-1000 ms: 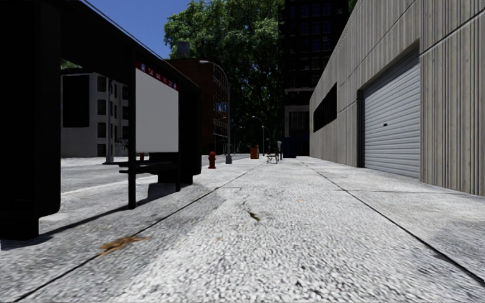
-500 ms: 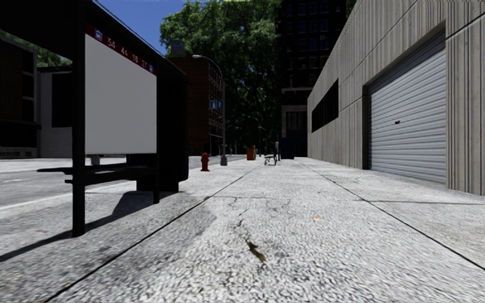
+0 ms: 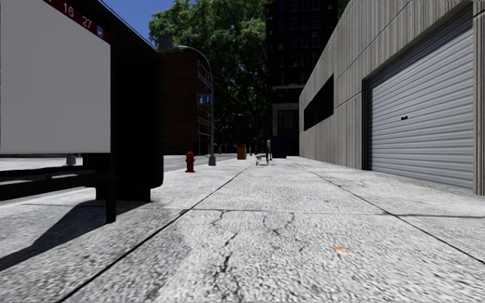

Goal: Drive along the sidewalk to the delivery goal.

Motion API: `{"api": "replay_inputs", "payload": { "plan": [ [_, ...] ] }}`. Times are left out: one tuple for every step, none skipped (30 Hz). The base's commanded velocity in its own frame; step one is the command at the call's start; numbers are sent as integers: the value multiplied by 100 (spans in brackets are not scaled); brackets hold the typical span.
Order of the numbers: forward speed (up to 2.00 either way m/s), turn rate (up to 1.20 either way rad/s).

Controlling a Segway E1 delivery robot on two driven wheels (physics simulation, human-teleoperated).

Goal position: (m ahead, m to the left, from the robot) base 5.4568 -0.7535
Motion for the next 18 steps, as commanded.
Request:
{"api": "replay_inputs", "payload": {
  "plan": [
    [200,-23],
    [200,-23],
    [200,-23],
    [200,-23],
    [200,-23],
    [200,-23],
    [200,-23],
    [200,-23],
    [200,-23],
    [200,-23],
    [200,-23],
    [200,-23],
    [200,-23],
    [200,-23],
    [200,-23],
    [200,-23],
    [200,-23],
    [200,-23]
  ]
}}
